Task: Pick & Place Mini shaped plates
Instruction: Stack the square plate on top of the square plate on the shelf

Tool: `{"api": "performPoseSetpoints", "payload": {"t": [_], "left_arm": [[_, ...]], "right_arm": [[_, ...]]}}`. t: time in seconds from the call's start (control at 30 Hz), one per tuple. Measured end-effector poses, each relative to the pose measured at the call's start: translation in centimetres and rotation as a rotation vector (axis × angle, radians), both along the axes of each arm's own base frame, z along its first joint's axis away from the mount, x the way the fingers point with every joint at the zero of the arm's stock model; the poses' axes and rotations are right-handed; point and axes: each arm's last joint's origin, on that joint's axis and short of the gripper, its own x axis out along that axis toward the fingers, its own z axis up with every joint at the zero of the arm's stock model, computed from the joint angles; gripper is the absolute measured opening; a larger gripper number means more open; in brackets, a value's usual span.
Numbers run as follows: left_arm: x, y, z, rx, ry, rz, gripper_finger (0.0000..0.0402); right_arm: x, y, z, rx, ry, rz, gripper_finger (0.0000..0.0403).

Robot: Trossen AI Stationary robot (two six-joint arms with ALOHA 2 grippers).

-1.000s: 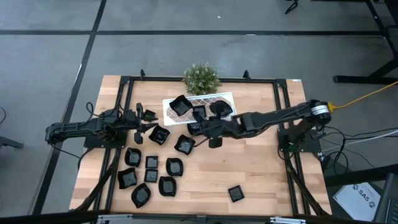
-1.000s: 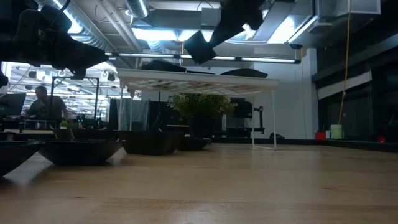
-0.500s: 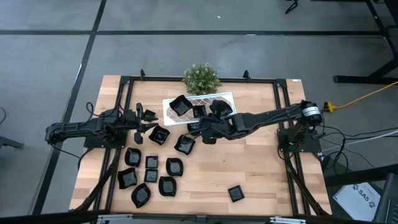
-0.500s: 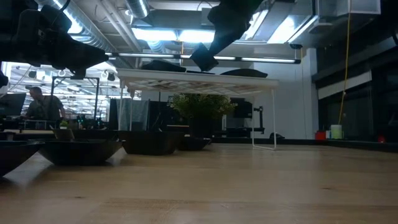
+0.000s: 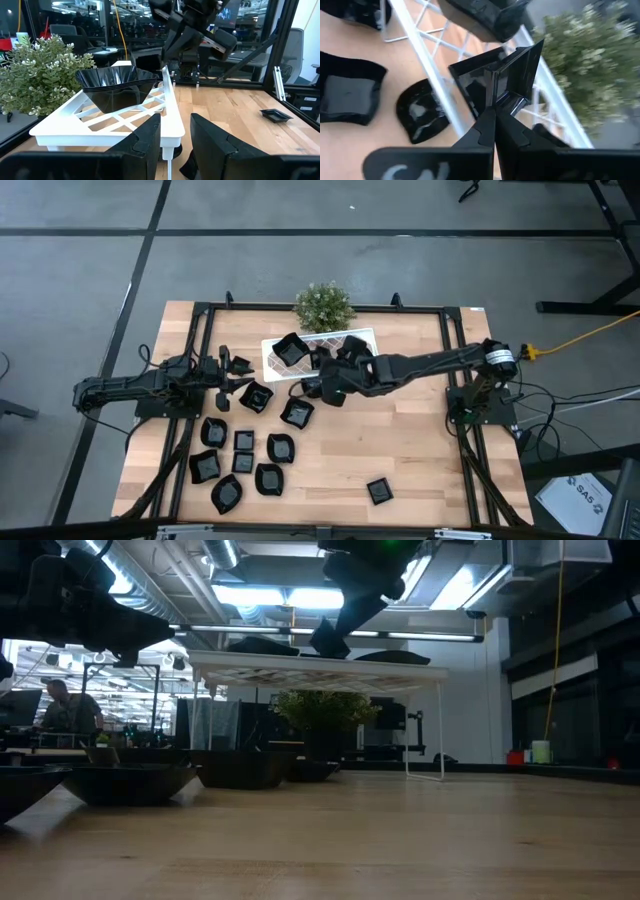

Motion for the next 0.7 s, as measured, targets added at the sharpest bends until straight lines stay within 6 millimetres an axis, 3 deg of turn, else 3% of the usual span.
{"api": "performPoseSetpoints", "payload": {"t": [0.4,0.7], "left_arm": [[0.0,0.0,0.0,0.000,0.000,0.000,0.0100],[0.0,0.0,0.0,0.000,0.000,0.000,0.0100]], "right_arm": [[0.1,-1.3,0.0,0.034,-0.006,-0.027,0.0009],[0.1,-1.3,0.0,0.027,0.002,-0.018,0.0061]]}}
